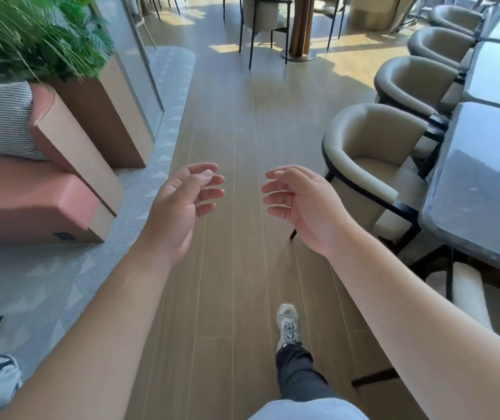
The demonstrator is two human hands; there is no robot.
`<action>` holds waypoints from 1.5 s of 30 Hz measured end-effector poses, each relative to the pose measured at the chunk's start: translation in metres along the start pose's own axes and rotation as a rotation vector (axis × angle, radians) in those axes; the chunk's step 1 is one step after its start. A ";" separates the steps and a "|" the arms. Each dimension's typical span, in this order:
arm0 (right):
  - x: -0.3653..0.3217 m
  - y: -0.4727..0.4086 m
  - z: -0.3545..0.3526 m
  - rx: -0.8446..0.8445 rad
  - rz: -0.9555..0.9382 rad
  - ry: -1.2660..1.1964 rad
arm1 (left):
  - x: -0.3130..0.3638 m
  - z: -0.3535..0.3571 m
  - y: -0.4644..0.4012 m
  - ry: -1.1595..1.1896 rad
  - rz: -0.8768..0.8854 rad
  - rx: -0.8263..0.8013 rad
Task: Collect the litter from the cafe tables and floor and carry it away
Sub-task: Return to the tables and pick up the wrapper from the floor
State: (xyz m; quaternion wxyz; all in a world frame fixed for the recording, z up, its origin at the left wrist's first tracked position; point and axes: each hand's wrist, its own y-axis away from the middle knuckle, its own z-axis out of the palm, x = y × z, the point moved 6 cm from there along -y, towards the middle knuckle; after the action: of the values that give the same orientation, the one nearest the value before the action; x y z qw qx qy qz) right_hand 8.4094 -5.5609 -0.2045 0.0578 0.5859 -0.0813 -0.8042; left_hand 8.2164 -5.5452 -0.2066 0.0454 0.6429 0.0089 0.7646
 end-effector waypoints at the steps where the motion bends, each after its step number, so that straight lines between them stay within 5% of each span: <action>1: -0.002 -0.019 -0.002 -0.007 0.006 -0.005 | 0.000 0.002 -0.017 -0.003 0.003 0.014; 20: -0.125 -0.337 -0.095 -0.097 -0.017 -0.021 | 0.039 0.113 -0.333 -0.048 0.037 0.087; 30: -0.150 -0.472 -0.120 -0.032 -0.035 -0.019 | 0.028 0.130 -0.477 -0.078 0.007 0.045; 45: -0.230 -0.766 -0.104 0.094 -0.075 0.052 | 0.052 0.142 -0.810 -0.040 0.008 -0.080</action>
State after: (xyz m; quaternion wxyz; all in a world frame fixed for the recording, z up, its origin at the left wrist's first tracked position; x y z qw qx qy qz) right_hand 8.5812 -4.7732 -0.1729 0.0021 0.6112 -0.0954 -0.7857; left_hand 8.3945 -4.7412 -0.1891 0.0682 0.6556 -0.0250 0.7516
